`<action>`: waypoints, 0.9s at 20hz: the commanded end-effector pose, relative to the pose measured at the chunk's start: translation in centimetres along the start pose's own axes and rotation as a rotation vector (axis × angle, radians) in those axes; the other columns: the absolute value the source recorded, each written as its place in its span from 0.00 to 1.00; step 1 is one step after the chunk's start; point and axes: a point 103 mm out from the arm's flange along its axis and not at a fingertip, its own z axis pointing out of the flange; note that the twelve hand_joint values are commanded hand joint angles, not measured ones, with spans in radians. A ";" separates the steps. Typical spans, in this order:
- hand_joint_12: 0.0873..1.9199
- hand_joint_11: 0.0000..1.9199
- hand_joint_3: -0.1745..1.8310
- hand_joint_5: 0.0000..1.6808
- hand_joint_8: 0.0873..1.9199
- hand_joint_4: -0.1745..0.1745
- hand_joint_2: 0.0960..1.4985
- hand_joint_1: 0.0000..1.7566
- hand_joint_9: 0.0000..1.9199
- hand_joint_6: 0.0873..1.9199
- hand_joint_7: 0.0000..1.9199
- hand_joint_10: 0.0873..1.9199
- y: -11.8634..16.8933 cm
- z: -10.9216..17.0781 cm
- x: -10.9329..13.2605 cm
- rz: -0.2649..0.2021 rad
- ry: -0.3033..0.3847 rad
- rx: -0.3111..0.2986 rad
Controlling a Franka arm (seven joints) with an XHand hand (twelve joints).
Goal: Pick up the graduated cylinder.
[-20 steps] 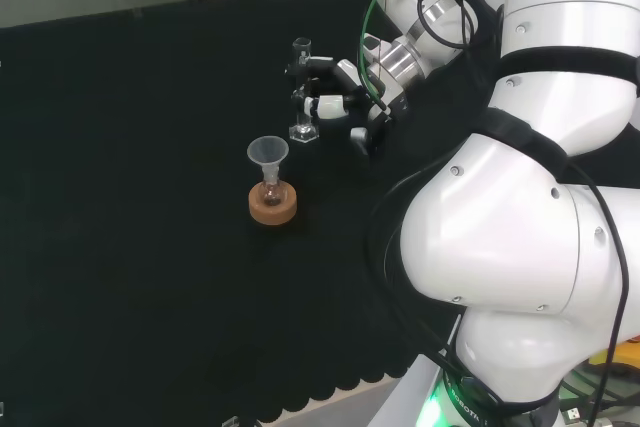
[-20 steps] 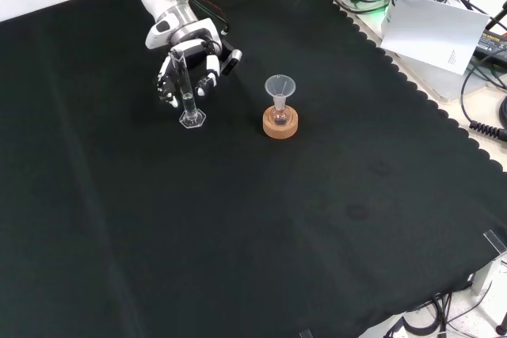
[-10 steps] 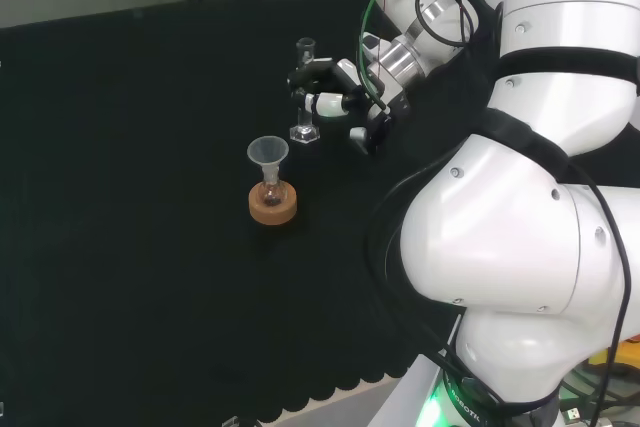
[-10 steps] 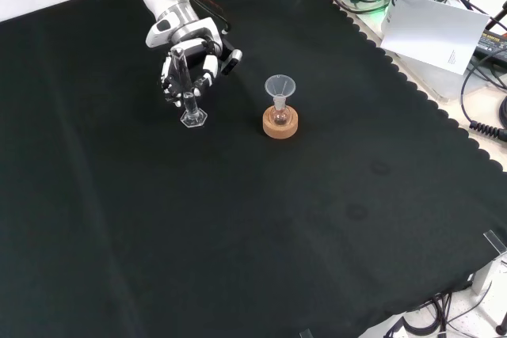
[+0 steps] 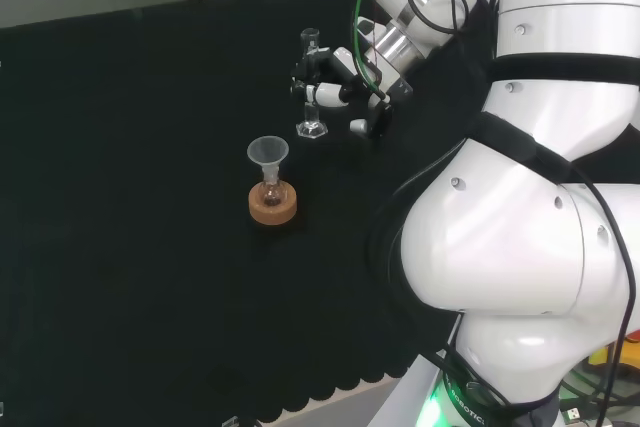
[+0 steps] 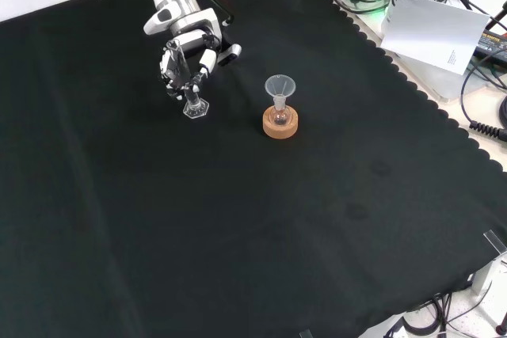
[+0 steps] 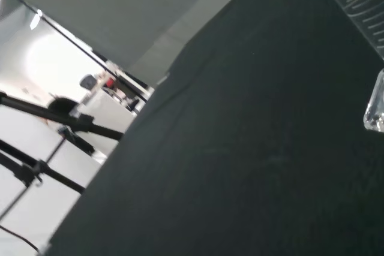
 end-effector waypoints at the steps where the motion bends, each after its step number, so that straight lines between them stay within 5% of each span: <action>1: 0.39 0.65 0.09 0.51 0.29 0.27 0.78 0.62 0.69 0.60 0.52 0.03 -1.0 -1.4 0.6 -0.015 -0.139 0.057; 18: 0.37 0.66 0.09 0.52 0.28 0.25 0.77 0.62 0.71 0.59 0.54 0.03 -8.0 -4.3 6.1 0.018 -0.330 0.156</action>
